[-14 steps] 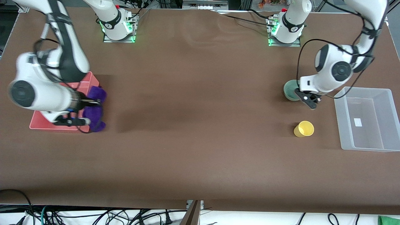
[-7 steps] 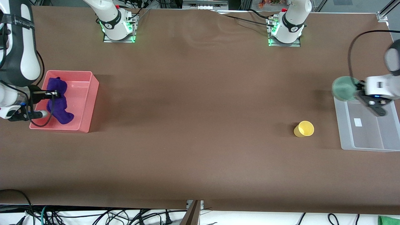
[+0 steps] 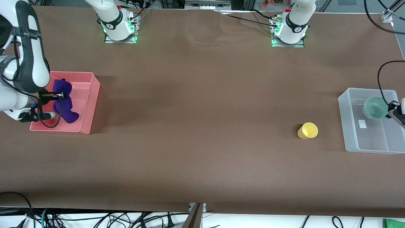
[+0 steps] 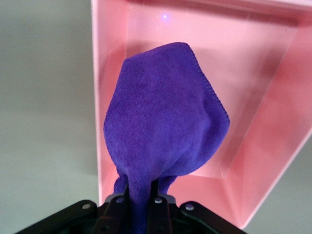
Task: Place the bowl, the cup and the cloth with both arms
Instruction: 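Drop the cloth into the pink bin while the left gripper places the bowl, then withdraw the right gripper while the left gripper grasps the yellow cup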
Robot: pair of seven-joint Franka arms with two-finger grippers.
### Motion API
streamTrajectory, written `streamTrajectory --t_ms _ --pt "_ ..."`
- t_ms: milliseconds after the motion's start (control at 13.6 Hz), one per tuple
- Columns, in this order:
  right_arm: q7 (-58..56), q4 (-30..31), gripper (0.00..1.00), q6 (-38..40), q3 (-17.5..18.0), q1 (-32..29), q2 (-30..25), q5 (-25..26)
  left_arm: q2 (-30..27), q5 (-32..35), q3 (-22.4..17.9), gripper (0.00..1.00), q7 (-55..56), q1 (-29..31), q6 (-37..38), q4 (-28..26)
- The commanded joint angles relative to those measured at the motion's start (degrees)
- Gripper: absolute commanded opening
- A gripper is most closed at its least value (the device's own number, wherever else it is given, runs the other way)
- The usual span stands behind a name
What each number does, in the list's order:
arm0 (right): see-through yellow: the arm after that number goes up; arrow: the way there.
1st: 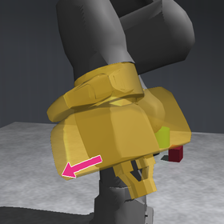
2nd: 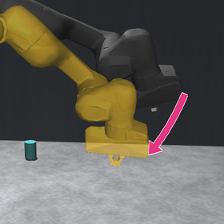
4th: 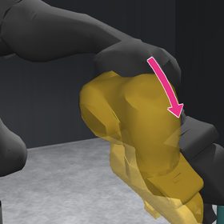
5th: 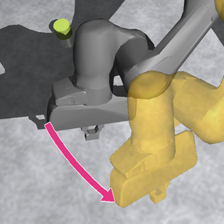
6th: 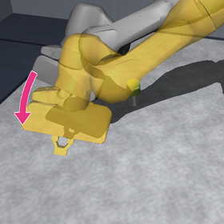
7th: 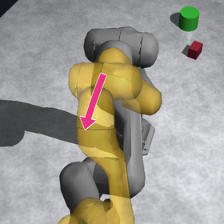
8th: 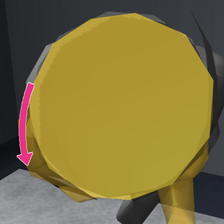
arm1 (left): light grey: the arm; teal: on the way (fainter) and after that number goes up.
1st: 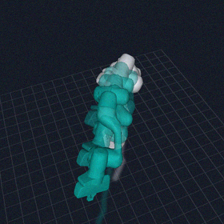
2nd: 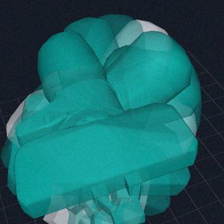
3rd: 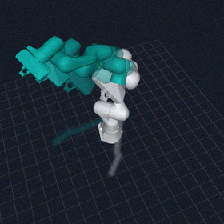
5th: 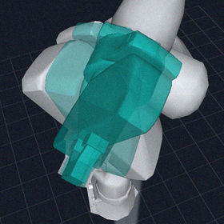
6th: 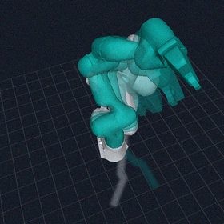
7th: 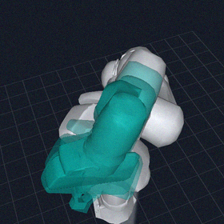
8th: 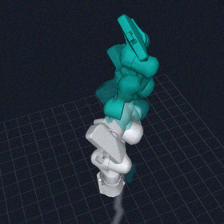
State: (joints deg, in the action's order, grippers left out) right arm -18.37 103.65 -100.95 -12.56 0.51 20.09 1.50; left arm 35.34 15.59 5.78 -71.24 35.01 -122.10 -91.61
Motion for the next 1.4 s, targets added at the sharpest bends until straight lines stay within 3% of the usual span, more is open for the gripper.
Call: streamTrajectory --t_ms 0,221,368,442,515,810,1104,1325 --pt "-0.79 5.06 0.00 -5.47 -1.50 -0.59 0.12 1.05 3.24 -0.38 0.90 0.96 -0.31 0.32 0.19 2.93" --pt "0.69 8.23 0.00 -11.27 -1.94 -0.68 1.97 0.96 1.24 -1.97 1.42 1.00 -0.84 0.15 2.64 3.02" --pt "4.55 8.85 0.00 -12.60 -2.21 -0.94 3.29 0.96 -3.59 -2.06 3.51 1.00 0.13 -1.16 8.69 3.11" --pt "4.83 8.77 0.54 -12.52 -2.21 -0.94 3.38 0.96 -5.09 -2.06 5.53 1.00 1.52 -1.26 10.63 3.20" --pt "4.92 8.59 1.00 -12.34 -2.21 -0.94 3.21 0.87 -6.24 -2.06 7.38 1.00 4.06 -1.26 12.05 3.11" --pt "4.40 3.00 1.00 -6.13 -1.77 -0.94 -2.41 -3.51 -7.57 -1.27 16.53 1.00 25.12 -2.92 16.63 2.85" --pt "4.57 -12.99 1.00 17.66 3.93 -0.94 -5.58 -3.52 -3.71 -1.00 16.54 1.00 39.66 -10.66 13.40 2.50" --pt "3.96 -21.45 1.00 23.42 4.91 -0.94 -6.72 -3.44 0.86 -1.00 16.63 1.00 40.38 -10.84 7.59 1.53"
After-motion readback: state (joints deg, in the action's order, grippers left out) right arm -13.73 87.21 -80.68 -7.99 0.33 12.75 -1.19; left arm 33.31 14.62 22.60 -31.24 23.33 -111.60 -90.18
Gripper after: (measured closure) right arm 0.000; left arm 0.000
